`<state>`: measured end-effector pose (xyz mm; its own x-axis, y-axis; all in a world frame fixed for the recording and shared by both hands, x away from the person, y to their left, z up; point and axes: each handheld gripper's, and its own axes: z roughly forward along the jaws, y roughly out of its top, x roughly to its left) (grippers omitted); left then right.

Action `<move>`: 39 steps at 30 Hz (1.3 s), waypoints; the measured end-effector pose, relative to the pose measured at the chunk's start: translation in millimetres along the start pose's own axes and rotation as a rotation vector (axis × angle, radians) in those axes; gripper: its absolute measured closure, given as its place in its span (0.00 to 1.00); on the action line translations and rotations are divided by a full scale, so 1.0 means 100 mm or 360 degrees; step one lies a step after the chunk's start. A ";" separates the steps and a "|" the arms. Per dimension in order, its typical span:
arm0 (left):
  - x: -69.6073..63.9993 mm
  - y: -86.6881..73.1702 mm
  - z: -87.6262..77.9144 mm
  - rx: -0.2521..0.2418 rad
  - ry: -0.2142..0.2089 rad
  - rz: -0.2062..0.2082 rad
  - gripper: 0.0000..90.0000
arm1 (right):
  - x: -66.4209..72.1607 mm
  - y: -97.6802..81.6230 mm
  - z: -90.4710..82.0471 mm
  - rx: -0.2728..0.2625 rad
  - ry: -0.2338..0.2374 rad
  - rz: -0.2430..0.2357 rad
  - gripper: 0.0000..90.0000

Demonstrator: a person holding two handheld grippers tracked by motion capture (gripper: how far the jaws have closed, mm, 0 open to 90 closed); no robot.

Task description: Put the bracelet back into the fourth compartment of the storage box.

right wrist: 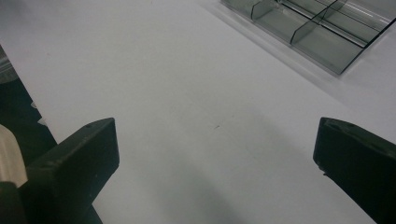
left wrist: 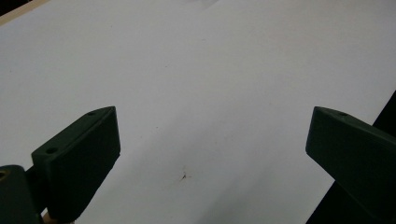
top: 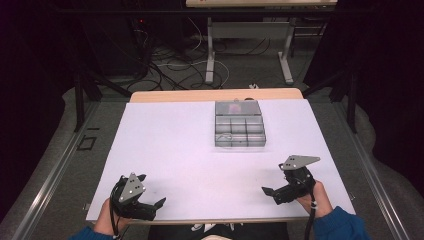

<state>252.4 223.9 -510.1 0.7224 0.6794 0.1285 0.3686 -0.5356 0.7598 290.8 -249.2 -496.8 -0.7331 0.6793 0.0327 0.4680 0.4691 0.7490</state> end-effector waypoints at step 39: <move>-0.01 0.00 0.00 0.0015 -0.0003 -0.0017 0.03 | 0.03 -0.37 -0.26 -0.0036 0.0021 0.0037 0.00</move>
<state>251.6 223.7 -510.6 0.7192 0.6845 0.1192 0.3819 -0.5327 0.7552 258.4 -278.8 -507.0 -0.7288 0.6822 0.0590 0.4739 0.4403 0.7626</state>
